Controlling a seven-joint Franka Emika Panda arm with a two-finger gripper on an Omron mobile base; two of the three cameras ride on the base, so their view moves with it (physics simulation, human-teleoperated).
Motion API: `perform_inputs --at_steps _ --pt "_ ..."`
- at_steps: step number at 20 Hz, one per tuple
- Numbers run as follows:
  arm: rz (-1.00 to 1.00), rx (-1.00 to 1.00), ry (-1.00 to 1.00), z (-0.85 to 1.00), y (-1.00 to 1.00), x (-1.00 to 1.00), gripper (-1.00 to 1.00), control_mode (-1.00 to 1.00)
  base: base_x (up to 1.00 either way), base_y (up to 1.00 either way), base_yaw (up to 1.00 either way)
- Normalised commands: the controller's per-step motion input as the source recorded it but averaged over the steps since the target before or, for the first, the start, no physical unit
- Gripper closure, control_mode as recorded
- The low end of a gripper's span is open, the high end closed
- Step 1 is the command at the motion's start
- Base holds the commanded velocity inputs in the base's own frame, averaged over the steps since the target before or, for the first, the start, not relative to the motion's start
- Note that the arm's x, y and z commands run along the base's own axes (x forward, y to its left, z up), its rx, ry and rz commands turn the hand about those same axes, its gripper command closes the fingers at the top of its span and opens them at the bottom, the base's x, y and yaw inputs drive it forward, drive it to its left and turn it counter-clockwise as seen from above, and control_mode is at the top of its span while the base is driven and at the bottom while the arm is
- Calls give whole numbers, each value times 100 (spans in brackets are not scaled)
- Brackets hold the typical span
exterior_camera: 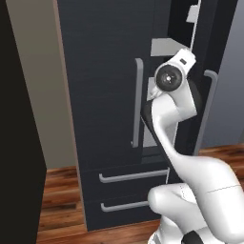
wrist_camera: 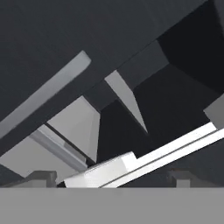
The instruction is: Move the hot dog bun to the plate on the dining table and place the condiment next to that plate. Then navigate to the fridge and take the sausage and place it on the plate as well.
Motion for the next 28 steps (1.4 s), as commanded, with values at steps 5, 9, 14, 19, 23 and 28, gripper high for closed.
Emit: perform_inputs --at_steps 5,9,14,19,23,28 --pt "-1 -12 11 -1 -20 64 -100 -100 0 0 0" --pt "-5 -7 14 -4 -35 55 -100 -100 0 0 0" --pt "-6 -5 9 0 -48 31 -100 -100 0 0 0" --pt "-11 -6 3 0 -52 -7 -100 -100 0 0 0" --pt "-17 -4 0 1 -55 -42 -100 -100 0 0 0" --pt "-15 0 9 0 -66 -7 -100 -100 0 0 0"
